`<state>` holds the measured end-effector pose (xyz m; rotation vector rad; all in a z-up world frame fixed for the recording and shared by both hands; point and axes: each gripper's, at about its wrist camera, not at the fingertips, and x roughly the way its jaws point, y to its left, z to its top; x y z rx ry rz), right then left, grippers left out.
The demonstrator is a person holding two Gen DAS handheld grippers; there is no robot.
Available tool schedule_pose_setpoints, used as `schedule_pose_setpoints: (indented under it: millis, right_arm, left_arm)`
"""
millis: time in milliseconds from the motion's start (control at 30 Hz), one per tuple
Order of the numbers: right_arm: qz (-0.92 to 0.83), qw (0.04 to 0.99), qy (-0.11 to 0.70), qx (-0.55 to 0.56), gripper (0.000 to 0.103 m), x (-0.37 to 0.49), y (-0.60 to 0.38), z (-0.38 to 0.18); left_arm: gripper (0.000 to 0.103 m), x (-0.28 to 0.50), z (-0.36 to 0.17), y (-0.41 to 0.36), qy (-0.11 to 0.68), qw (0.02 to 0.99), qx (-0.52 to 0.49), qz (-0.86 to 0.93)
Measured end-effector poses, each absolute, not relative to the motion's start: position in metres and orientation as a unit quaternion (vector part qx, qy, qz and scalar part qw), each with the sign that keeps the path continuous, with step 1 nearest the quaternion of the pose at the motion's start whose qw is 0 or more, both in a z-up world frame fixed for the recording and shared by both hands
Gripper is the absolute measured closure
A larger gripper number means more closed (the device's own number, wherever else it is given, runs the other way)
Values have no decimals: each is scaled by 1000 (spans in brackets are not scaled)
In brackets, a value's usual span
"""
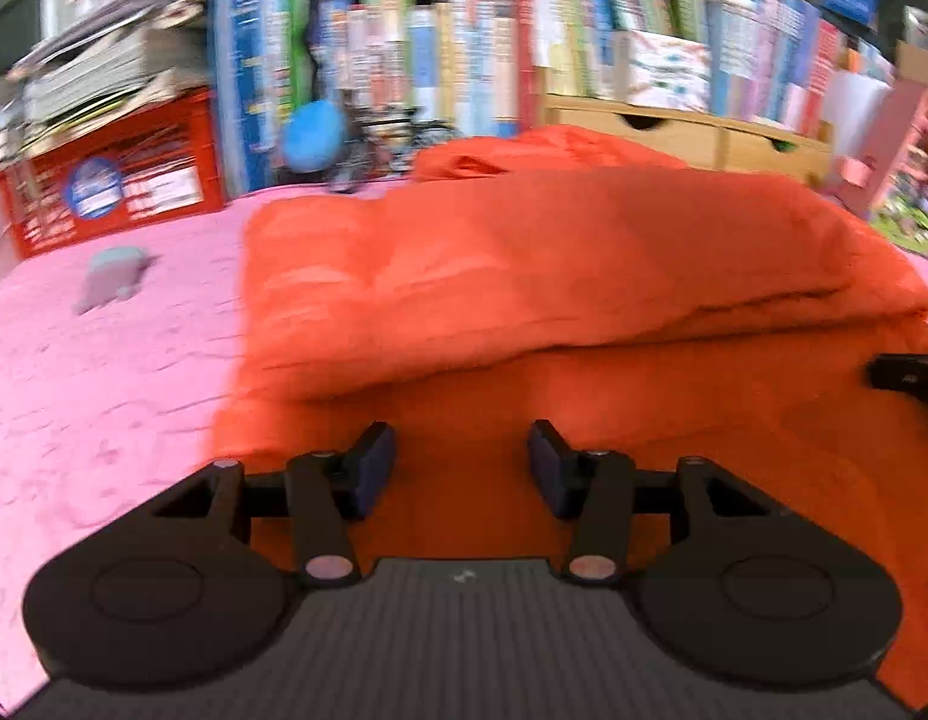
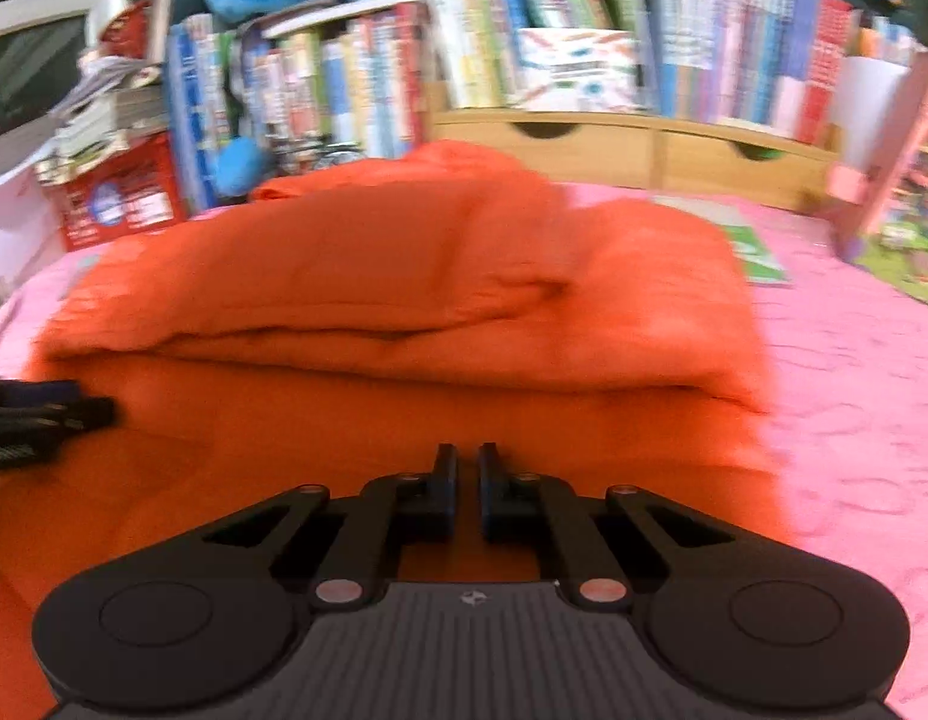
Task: Fold clothes
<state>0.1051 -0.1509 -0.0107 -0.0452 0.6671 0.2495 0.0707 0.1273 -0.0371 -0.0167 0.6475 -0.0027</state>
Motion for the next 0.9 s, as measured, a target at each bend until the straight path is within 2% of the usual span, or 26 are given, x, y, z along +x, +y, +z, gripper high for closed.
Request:
schedule_pose_setpoints:
  millis: [67,133,200,333,433,533,567,667,733,800,900]
  right_arm:
    - [95,941,323,-31,97,103,-164,-11]
    - [85,943,321,-33,97,101,-176,-12]
    - [56,946,313,-60,97,96,-181,-14]
    - [-6,949,302,-92,93,93,-196,-19]
    - [-50,948,304,-82,85,94,-216,-21]
    - [-73,949,302,-54,82,88,-234,-20]
    - [-67,951,299,-33,82,84,-239,-18]
    - [-10,963,266,34,81,69,-236,-2]
    - [60,966,244,63,76,63,-219,11]
    - [136,957,241,90,65,63,-198,19]
    - [212,936,259,109,65,73,-154,19]
  left_arm:
    - [63,67,-36,136,316,949,-12,-3]
    - [63,64,-36,137,312,950,6,10]
    - [62,62,-38,139,307,950,26,39]
    - [57,54,-45,162,306,950,-3,55]
    - [44,49,-48,174,307,946,1,101]
    - [46,43,-44,182,312,943,-31,115]
    - [50,42,-40,176,307,946,-40,100]
    - [50,39,-27,159,294,952,-67,56]
    - [50,37,-18,148,284,955,-85,26]
    - [50,37,-11,134,277,956,-99,-6]
    - [50,50,-10,102,284,953,-94,-53]
